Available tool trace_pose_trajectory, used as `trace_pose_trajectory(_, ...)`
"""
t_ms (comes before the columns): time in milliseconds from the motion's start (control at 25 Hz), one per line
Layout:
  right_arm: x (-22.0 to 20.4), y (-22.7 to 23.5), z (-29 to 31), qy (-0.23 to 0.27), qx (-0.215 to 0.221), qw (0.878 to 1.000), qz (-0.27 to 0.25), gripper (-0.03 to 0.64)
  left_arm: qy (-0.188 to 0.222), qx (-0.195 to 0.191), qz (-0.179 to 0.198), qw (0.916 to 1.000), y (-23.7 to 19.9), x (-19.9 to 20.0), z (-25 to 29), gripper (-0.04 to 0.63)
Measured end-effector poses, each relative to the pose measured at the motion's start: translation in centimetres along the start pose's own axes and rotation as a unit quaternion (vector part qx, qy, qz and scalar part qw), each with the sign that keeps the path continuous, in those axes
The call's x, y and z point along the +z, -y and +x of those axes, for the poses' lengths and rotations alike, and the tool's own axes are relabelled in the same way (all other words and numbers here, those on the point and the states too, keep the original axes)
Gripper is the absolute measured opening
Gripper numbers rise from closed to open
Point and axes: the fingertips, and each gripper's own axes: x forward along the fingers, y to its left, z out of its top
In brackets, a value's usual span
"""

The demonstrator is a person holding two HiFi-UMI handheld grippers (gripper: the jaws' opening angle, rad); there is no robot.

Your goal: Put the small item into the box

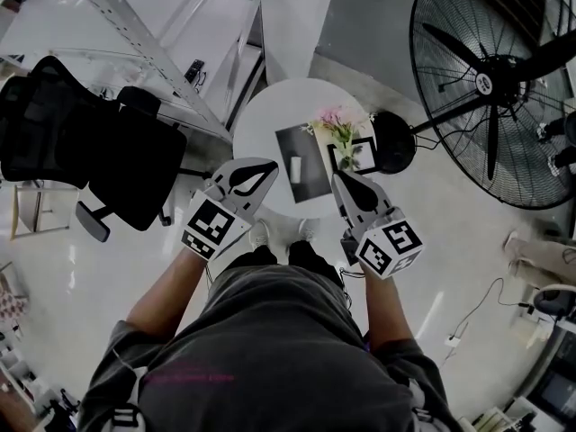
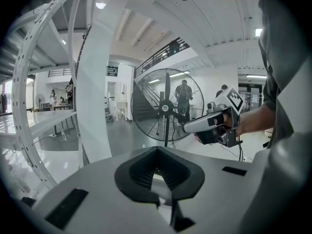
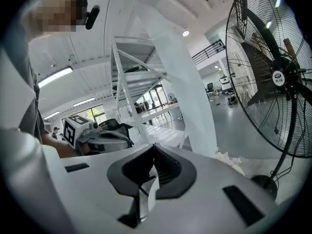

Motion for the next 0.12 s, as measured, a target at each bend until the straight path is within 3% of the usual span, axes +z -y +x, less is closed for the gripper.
trace_pose_trajectory(120, -0.03, 0.23, 0.05, -0.001, 0.001, 1.0, 0.0, 0.021, -0.001, 0.0, -0.001, 1.0, -0.03, -0.02, 0.29, 0.014)
